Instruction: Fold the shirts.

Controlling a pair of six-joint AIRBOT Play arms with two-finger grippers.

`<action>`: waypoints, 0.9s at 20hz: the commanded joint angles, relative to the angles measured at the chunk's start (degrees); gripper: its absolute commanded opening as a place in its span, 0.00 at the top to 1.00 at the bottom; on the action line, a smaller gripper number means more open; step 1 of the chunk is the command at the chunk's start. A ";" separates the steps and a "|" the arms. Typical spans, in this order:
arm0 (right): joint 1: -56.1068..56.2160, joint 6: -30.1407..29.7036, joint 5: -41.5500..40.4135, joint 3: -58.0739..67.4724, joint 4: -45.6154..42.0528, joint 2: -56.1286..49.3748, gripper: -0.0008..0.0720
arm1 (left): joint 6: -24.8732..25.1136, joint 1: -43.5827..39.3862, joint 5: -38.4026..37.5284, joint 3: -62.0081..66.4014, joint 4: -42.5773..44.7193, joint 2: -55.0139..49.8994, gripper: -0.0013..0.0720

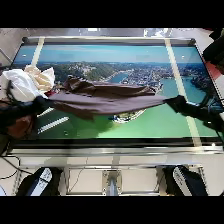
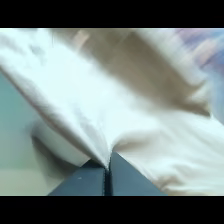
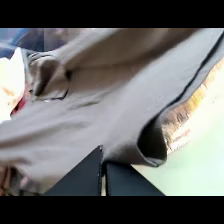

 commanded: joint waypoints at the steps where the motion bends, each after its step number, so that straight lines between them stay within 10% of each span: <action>1: 0.00 3.85 10.38 18.16 -9.33 10.54 0.98 | -3.69 7.30 -4.61 13.90 -0.04 12.92 0.97; 7: 0.00 6.62 11.21 47.39 -18.80 14.16 0.98 | -4.92 12.57 -9.57 47.41 0.57 12.70 0.97; 18: 1.14 5.11 14.71 50.23 -19.65 -14.03 0.98 | -13.20 -16.79 -11.85 59.47 22.97 -16.33 0.97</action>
